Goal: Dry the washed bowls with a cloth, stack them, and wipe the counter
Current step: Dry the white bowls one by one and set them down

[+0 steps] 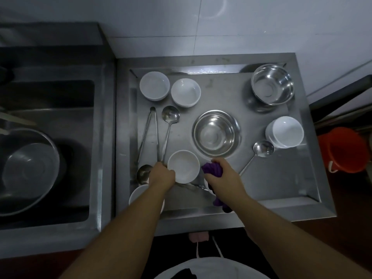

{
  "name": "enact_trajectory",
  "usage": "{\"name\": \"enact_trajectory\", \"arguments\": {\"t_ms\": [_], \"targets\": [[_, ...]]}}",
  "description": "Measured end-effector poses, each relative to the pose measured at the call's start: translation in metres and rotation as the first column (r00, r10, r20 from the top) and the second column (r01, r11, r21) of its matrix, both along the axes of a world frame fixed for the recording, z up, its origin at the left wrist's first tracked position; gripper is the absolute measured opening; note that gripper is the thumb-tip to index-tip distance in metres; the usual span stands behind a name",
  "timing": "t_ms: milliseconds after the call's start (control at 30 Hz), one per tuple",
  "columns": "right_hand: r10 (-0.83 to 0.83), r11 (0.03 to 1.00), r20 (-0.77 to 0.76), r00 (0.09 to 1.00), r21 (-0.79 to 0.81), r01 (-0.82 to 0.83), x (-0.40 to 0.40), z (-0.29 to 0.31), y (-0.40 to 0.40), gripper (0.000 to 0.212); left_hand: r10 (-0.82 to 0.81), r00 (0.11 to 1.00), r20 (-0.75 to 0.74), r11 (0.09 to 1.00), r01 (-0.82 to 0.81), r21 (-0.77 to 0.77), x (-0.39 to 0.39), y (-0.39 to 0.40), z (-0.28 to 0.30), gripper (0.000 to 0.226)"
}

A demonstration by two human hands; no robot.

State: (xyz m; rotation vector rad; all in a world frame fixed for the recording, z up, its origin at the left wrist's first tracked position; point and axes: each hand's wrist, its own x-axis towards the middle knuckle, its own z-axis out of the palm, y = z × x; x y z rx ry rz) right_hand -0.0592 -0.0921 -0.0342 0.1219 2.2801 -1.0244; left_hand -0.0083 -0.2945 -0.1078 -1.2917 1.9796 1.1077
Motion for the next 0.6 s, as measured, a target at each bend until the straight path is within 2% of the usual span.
{"name": "enact_trajectory", "arguments": {"t_ms": [200, 300, 367, 467, 533, 600], "targets": [[-0.038, 0.997, 0.042, 0.998, -0.068, 0.041, -0.002, 0.021, 0.009, 0.039, 0.258, 0.966, -0.037, 0.957, -0.250, 0.145, 0.010, 0.003, 0.020, 0.043], [-0.089, 0.986, 0.051, 0.995, -0.134, 0.095, -0.005, 0.039, 0.011, 0.035, 0.451, 0.890, -0.069, 0.860, -0.412, 0.301, 0.018, -0.001, 0.035, 0.037], [-0.119, 0.975, 0.084, 0.989, -0.181, 0.132, -0.008, 0.055, 0.008, 0.030, 0.585, 0.807, -0.078, 0.741, -0.493, 0.455, 0.021, -0.002, 0.051, 0.030], [-0.118, 0.961, 0.066, 0.991, -0.243, 0.131, -0.014, 0.087, -0.007, 0.022, 0.670, 0.732, -0.124, 0.627, -0.468, 0.623, 0.019, -0.004, 0.087, 0.019], [-0.099, 0.951, -0.020, 0.995, -0.297, 0.088, -0.019, 0.113, -0.021, 0.018, 0.686, 0.706, -0.176, 0.593, -0.402, 0.698, 0.014, -0.009, 0.114, 0.018], [-0.073, 0.928, -0.133, 0.988, -0.373, 0.018, -0.027, 0.141, -0.036, 0.023, 0.685, 0.689, -0.237, 0.577, -0.314, 0.754, 0.006, -0.013, 0.144, 0.022]]}}
